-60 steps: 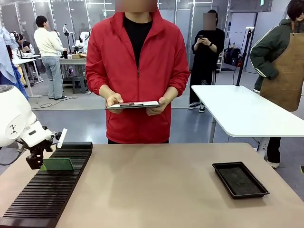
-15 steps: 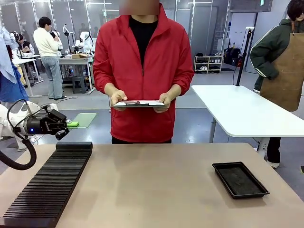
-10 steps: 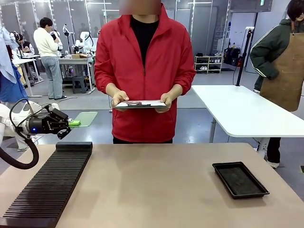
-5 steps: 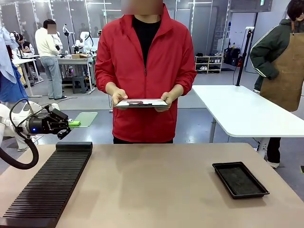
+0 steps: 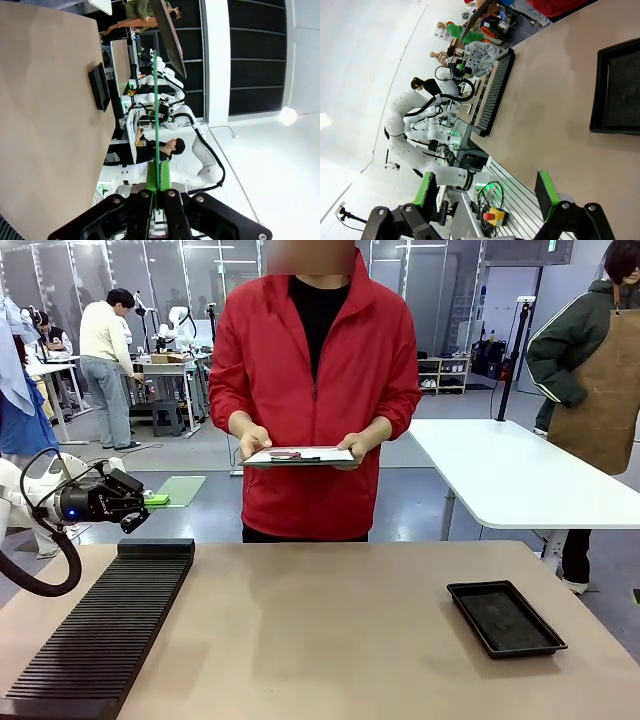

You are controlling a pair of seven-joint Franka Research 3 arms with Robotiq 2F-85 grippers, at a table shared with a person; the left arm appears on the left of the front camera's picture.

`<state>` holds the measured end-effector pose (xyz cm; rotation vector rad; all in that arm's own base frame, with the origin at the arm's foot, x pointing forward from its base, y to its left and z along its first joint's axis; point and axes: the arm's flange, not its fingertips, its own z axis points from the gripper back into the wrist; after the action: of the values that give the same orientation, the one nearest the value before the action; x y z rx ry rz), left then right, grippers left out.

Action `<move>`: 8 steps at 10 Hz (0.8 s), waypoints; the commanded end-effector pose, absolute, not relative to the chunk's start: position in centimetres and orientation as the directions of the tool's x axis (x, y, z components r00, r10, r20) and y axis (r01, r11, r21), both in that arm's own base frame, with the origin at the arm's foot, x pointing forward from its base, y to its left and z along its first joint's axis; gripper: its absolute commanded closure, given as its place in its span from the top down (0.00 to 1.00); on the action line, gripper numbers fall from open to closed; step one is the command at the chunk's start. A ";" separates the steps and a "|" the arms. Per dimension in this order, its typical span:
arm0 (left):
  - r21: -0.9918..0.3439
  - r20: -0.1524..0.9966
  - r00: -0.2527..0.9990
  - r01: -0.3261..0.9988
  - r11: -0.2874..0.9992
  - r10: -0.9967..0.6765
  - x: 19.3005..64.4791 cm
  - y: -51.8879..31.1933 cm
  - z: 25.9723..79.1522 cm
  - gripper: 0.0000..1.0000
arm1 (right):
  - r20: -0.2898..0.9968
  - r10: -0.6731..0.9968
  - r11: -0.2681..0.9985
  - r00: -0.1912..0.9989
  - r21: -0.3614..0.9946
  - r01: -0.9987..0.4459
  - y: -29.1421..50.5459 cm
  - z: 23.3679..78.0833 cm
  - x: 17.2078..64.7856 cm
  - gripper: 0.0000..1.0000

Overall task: Inspect the PCB.
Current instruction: Release the Blank PCB you were holding.

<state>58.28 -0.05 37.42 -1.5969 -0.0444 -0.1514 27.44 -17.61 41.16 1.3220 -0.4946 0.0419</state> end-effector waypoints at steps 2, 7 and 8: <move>-0.992 0.122 0.990 0.120 -0.028 -0.072 58.1 0.1 37.5 0.03 | 0.381 -0.251 0.253 0.890 0.913 -0.320 -17.6 41.3 27.5 1.00; -0.992 0.122 0.990 0.120 -0.028 -0.072 58.1 0.1 37.5 0.03 | 0.381 -0.251 0.253 0.890 0.913 -0.320 -17.6 41.3 27.5 1.00; -0.992 0.122 0.990 0.120 -0.028 -0.072 58.1 0.1 37.5 0.03 | 0.381 -0.251 0.253 0.890 0.913 -0.320 -17.6 41.3 27.5 1.00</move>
<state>58.28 -0.05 37.42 -1.5969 -0.0444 -0.1514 27.44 -17.61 41.16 1.3220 -0.4946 0.0419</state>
